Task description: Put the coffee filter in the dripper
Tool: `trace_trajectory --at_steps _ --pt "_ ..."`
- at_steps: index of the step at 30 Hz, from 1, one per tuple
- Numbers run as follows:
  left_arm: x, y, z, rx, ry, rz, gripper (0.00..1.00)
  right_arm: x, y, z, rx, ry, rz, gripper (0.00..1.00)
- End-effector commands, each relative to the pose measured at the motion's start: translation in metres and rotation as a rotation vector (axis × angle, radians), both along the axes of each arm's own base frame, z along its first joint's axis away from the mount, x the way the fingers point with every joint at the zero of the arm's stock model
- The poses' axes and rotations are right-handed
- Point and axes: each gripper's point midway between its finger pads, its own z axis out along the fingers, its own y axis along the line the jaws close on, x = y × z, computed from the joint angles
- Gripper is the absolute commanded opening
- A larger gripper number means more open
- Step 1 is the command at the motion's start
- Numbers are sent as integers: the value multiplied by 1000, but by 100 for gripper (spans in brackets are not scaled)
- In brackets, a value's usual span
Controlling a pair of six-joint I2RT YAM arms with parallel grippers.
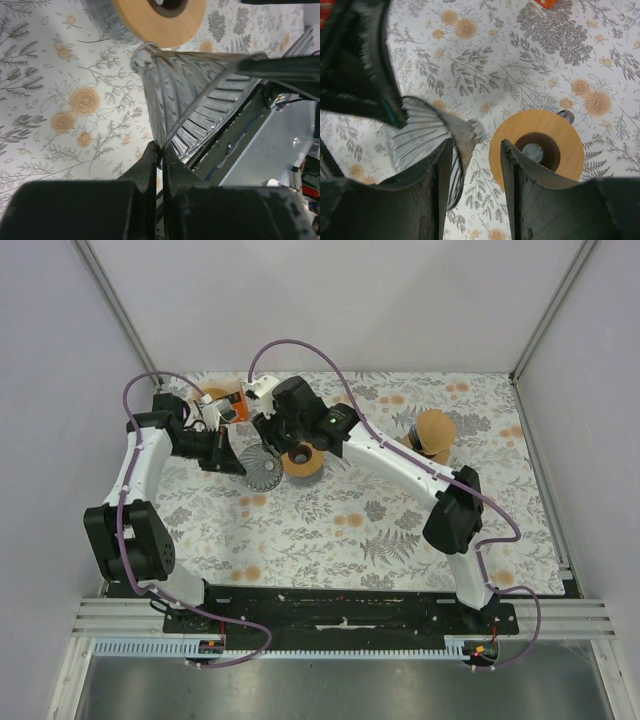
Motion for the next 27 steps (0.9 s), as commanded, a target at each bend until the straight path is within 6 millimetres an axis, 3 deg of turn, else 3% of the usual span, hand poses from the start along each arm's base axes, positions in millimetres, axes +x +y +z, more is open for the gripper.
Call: trace_trajectory --at_steps 1,3,6,7,11,12,15,16,17,21,24,27 --pt "-12 -19 51 -129 -35 -20 2 26 -4 -12 -71 -26 -103 46" --pt "-14 -21 57 -137 -45 -31 2 27 -6 -19 -98 -23 -104 37" --pt "-14 -22 66 -149 -50 -38 2 25 -8 -14 -92 -25 -98 2" --pt "-13 -23 72 -161 -61 -44 2 25 -9 -8 -83 -31 -99 0" --pt "-14 -28 94 -193 -108 -81 4 16 -9 16 -28 -38 -25 0" --pt "-13 -27 100 -185 -126 -84 15 15 -10 23 -1 -23 -8 0" --pt "-5 -21 112 -137 -177 -74 69 17 -21 41 89 44 4 0" --pt "0 -17 117 -112 -198 -62 82 21 -28 48 106 48 -6 0" --pt "4 -14 121 -93 -216 -47 89 27 -36 51 114 48 -16 0" --pt "28 11 127 21 -271 58 91 44 -63 49 124 97 -50 0" --pt "41 26 122 94 -291 122 92 52 -79 25 87 200 -65 0" --pt "43 29 116 110 -287 128 92 59 -85 9 65 244 -69 0"
